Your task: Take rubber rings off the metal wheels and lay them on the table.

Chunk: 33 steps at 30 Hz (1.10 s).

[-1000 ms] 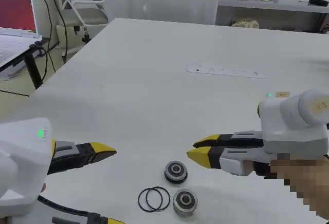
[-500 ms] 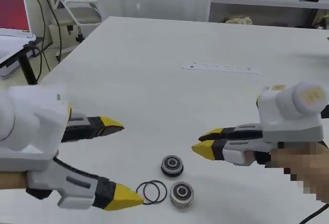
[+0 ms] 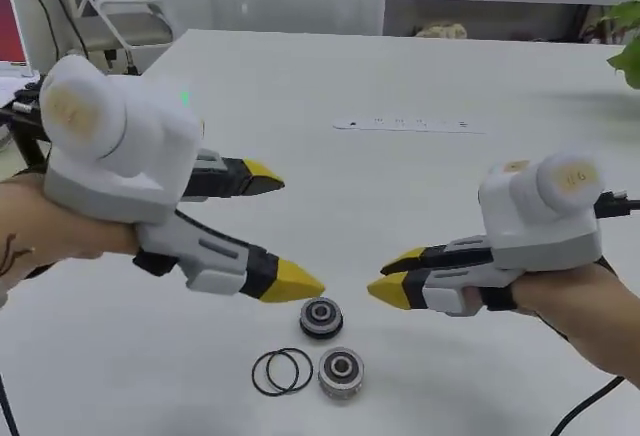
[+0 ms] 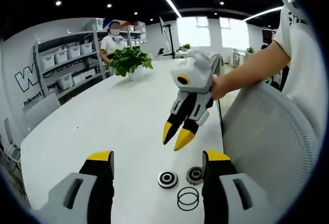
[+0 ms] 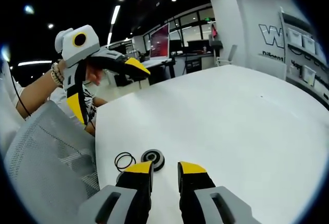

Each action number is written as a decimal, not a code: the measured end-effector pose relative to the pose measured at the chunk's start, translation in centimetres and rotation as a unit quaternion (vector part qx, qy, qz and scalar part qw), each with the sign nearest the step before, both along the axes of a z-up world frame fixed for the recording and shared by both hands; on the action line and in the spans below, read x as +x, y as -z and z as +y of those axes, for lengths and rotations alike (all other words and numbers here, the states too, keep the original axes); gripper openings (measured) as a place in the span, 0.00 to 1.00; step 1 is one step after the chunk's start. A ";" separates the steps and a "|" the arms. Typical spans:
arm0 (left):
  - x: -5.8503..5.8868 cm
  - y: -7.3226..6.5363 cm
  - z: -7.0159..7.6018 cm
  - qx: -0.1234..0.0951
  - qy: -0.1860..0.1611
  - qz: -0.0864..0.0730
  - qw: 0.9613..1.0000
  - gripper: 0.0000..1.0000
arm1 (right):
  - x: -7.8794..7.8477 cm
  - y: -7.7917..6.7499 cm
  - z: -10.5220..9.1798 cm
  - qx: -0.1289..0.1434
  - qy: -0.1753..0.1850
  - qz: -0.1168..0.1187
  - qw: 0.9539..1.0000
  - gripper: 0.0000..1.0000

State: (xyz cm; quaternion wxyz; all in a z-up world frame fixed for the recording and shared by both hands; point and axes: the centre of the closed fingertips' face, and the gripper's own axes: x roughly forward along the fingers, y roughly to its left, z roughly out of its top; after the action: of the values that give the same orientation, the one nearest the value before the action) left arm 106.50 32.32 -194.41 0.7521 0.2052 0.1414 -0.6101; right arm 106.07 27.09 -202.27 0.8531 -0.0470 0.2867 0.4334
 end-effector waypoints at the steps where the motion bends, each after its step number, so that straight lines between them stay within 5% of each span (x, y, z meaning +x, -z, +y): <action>1: 0.3 0.2 -0.3 -0.002 0.003 0.003 1.000 0.65 | 0.0 0.1 -0.1 0.000 0.002 0.002 1.000 0.16; 5: 1.0 1.6 -0.8 0.016 0.007 0.012 1.000 0.63 | 0.0 0.2 -0.5 -0.004 0.008 0.003 1.000 0.16; 13: 0.5 4.5 -1.6 0.037 0.032 0.031 0.998 0.62 | 0.3 -0.2 -1.0 0.000 0.023 -0.003 1.000 0.17; 17: 0.3 5.4 -1.8 0.017 0.030 0.036 0.999 0.57 | 0.2 0.1 -0.9 -0.006 0.020 -0.001 1.000 0.17; 22: 0.7 6.9 -1.0 0.024 0.018 0.027 0.999 0.42 | 0.1 0.5 -0.4 -0.008 0.012 0.002 1.000 0.17; 27: 1.4 7.2 -0.9 0.000 -0.003 0.034 0.999 0.35 | -0.1 0.8 0.0 -0.014 0.002 0.004 1.000 0.17; 33: 1.8 8.8 -0.5 0.025 -0.016 0.023 0.999 0.26 | -0.6 1.4 0.6 -0.020 -0.011 0.011 1.000 0.16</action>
State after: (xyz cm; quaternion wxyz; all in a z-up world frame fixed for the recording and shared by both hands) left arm 108.33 31.80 -203.21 0.7527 0.2076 0.1770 -0.5992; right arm 105.46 27.65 -203.72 0.8441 -0.0618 0.3041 0.4372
